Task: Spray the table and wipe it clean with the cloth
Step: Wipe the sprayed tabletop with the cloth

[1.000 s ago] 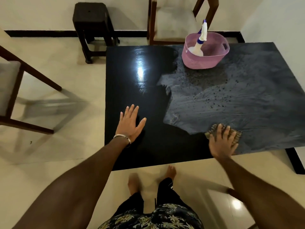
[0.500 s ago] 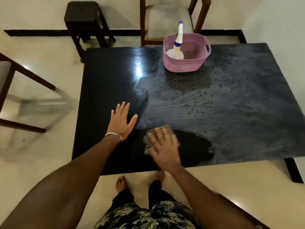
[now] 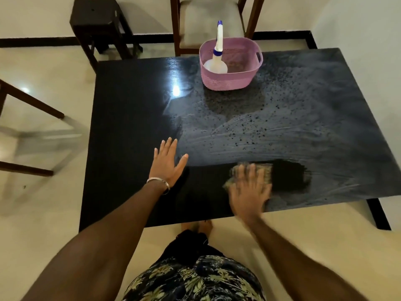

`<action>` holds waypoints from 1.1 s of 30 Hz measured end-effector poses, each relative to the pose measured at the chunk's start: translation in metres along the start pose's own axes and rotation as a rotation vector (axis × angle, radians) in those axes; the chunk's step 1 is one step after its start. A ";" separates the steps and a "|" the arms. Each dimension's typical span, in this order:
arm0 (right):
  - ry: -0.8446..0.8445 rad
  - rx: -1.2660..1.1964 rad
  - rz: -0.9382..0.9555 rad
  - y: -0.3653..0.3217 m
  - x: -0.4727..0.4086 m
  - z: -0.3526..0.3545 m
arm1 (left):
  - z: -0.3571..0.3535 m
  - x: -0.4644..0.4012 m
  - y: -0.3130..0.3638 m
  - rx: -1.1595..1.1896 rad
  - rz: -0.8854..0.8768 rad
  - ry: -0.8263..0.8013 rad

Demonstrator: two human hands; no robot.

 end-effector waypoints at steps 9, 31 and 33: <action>-0.081 0.055 0.588 -0.083 0.073 -0.045 | 0.003 -0.023 0.009 0.038 -0.041 0.009; -0.226 0.104 0.625 -0.272 -0.001 -0.039 | 0.056 -0.042 -0.062 0.085 0.062 0.076; -0.253 0.098 0.806 -0.296 0.020 -0.043 | 0.059 -0.045 -0.068 0.080 0.069 0.070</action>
Point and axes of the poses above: each hand's wrist, its own x-axis away from the middle knuckle, its own z-axis out of the back of the hand, y = z × x, the point moved 9 cm from there along -x, towards the middle knuckle, and after that the axes turned 2 degrees about x, right-handed, at the moved point
